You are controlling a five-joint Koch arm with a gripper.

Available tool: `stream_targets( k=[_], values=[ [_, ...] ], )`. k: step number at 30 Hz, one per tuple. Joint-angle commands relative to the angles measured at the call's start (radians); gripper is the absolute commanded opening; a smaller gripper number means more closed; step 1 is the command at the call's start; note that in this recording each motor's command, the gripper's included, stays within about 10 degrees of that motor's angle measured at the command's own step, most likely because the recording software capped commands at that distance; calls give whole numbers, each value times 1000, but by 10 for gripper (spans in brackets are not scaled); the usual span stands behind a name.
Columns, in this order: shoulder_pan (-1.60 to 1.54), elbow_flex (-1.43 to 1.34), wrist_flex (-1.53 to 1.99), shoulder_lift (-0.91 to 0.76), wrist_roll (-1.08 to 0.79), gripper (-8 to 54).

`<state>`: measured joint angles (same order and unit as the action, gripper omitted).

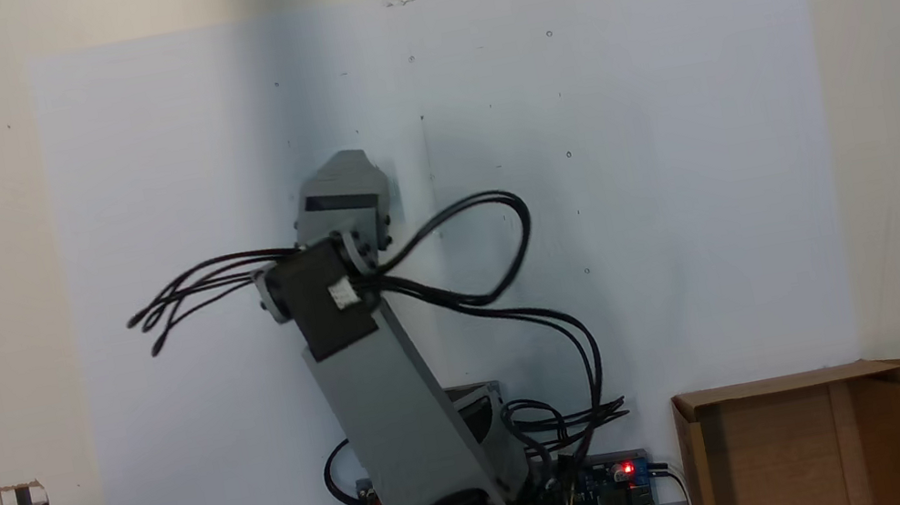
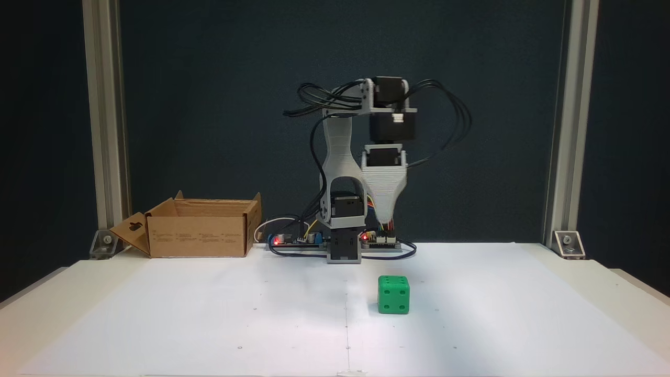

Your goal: Grasp a green dice and put it in the bin.

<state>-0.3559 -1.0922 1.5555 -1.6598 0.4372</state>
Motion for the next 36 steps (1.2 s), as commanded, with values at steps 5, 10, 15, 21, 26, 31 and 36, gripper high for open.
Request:
stream_targets(
  k=[5,10,15,21,26,31,36],
  values=[
    [-54,124,-5,69,103,424],
    [-54,129,-25,101,103,424],
    [-52,129,-28,107,103,424],
    [-49,129,-58,129,103,424],
    [-38,127,-77,147,101,424],
    [-31,101,-86,156,98,425],
    [-31,21,-133,156,95,425]
  ],
)
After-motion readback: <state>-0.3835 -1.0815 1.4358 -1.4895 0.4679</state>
